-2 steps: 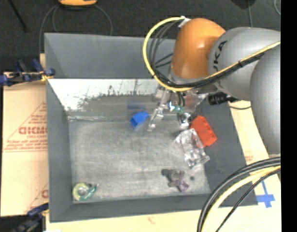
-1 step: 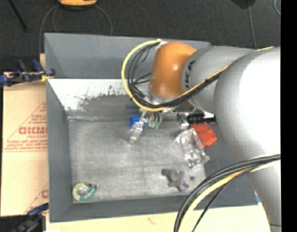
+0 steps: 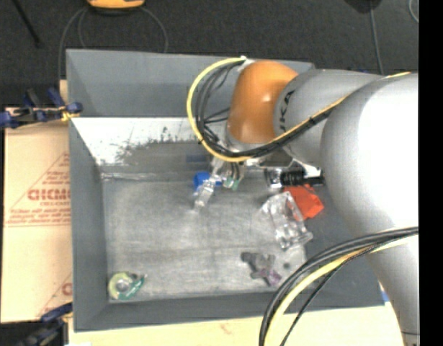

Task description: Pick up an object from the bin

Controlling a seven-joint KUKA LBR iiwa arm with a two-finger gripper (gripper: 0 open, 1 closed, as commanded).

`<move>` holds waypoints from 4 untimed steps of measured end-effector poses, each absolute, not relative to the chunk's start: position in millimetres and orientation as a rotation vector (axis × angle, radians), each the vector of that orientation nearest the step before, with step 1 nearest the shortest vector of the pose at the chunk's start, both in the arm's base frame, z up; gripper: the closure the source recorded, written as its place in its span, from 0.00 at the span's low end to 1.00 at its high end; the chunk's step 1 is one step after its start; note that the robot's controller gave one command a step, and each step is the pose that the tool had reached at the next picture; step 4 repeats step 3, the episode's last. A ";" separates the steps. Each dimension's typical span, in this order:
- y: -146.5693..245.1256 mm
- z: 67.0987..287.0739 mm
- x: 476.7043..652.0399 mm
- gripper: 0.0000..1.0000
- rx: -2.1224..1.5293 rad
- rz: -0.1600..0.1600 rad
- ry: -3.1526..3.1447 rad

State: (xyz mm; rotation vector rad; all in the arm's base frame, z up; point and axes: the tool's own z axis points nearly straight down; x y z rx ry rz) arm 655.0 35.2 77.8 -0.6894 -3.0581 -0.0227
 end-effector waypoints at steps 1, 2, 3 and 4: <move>30.3 80.9 658.4 1.00 -0.700 -0.019 -3.069; 27.1 198.6 640.5 1.00 -0.736 -0.007 -3.064; -0.4 290.1 629.5 1.00 -0.576 0.002 -3.102; -0.4 290.1 629.5 1.00 -0.576 0.002 -3.102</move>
Offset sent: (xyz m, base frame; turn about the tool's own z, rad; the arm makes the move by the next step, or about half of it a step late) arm 0.0000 0.0000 0.0000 0.0000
